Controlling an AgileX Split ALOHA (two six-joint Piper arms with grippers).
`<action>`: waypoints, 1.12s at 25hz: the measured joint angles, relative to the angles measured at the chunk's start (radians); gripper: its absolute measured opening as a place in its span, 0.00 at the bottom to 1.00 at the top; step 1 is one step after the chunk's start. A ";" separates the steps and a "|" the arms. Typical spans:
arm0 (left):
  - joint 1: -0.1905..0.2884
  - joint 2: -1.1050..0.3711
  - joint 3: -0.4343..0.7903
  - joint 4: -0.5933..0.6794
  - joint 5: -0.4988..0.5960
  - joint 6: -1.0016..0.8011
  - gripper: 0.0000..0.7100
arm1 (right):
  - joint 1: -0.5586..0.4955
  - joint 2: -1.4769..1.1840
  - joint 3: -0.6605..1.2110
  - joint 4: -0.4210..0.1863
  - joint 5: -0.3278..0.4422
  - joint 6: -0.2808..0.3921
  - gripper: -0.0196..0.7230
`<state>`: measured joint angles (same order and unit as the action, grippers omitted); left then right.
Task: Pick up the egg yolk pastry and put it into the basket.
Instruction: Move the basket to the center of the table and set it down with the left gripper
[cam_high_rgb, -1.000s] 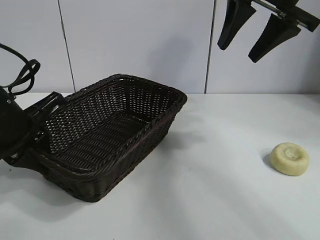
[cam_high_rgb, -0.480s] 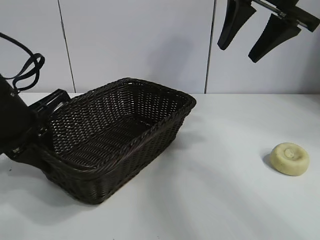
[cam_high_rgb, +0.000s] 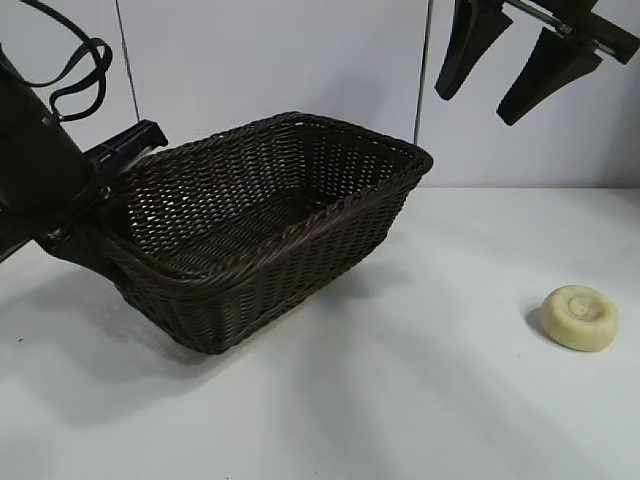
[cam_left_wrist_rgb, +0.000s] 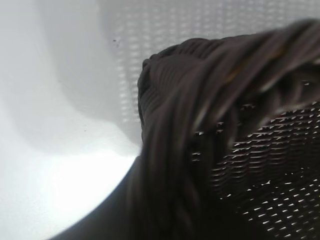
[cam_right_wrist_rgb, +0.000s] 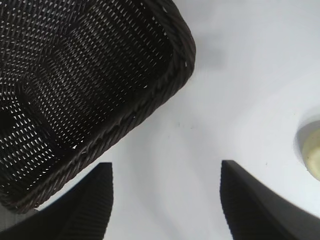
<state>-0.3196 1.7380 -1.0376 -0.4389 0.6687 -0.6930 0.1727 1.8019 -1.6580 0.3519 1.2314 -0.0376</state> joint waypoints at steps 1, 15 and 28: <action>0.009 0.000 0.000 0.000 0.014 0.025 0.14 | 0.000 0.000 0.000 0.000 0.000 0.000 0.64; 0.091 0.083 -0.248 -0.002 0.322 0.476 0.14 | 0.000 0.000 0.000 0.000 0.000 0.000 0.64; 0.091 0.274 -0.550 0.005 0.515 0.724 0.14 | 0.000 0.000 0.000 0.000 0.000 0.000 0.64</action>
<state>-0.2284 2.0120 -1.5879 -0.4338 1.1838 0.0314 0.1727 1.8019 -1.6580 0.3519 1.2314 -0.0376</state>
